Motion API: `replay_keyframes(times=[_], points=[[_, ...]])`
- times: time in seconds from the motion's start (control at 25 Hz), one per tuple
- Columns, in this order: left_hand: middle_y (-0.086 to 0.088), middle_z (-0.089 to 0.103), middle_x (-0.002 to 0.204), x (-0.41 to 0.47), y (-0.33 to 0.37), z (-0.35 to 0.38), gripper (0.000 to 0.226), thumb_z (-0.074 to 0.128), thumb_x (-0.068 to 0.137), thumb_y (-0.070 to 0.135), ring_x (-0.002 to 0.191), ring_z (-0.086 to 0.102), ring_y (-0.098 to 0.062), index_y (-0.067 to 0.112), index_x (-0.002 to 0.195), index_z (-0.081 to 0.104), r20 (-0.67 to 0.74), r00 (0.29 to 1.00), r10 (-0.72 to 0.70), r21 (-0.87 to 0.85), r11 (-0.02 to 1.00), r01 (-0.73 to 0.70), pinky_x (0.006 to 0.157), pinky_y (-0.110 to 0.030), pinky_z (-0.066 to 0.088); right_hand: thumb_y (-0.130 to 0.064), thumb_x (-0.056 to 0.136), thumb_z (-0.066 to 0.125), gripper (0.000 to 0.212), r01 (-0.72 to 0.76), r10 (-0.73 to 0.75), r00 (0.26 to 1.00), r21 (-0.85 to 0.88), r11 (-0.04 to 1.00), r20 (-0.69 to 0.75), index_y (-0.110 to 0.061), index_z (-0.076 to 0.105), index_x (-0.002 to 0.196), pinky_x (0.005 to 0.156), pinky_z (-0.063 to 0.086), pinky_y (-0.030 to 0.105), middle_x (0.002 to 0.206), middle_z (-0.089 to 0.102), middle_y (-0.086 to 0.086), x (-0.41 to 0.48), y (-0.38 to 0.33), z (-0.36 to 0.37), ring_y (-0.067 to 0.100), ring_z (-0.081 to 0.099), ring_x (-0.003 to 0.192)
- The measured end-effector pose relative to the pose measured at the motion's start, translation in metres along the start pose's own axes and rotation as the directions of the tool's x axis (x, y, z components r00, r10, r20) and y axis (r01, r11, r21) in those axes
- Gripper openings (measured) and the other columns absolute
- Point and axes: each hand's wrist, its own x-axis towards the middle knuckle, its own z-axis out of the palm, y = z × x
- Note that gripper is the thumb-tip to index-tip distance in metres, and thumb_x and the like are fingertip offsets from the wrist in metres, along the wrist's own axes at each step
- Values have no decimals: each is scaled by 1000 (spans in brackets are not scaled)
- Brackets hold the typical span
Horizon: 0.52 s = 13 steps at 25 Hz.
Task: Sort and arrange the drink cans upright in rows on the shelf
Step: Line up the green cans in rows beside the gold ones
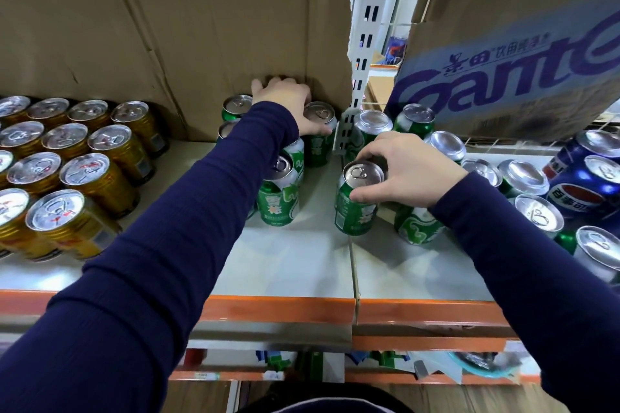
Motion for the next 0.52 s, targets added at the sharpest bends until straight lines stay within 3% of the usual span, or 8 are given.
replay_keyframes(times=[0.24, 0.36, 0.52], points=[[-6, 54, 123, -44, -23, 0, 40, 40, 94, 48, 116, 49, -29, 22, 120, 57, -128, 989, -70, -162, 986, 49, 102, -47, 27, -49, 70, 72, 49, -34, 31, 998, -50, 998, -56, -6, 68, 93, 75, 48, 37, 91, 61, 12, 36, -21, -4, 27, 56, 86], [-5, 54, 125, -84, -35, 15, 38, 37, 96, 43, 118, 47, -29, 21, 121, 56, -200, 971, -130, -166, 981, 98, 97, -45, 31, -51, 71, 72, 51, -110, 109, 994, -84, 990, -19, -5, 64, 89, 67, 47, 35, 80, 59, 9, 64, -23, 3, 29, 59, 82], [0, 47, 139, -113, -41, 37, 43, 33, 98, 41, 129, 39, -24, 19, 130, 50, -245, 958, -149, -210, 973, 98, 104, -44, 27, -47, 70, 78, 52, -150, 156, 986, -102, 983, 56, -5, 55, 89, 61, 38, 32, 84, 55, 9, 72, -26, 13, 25, 52, 78]])
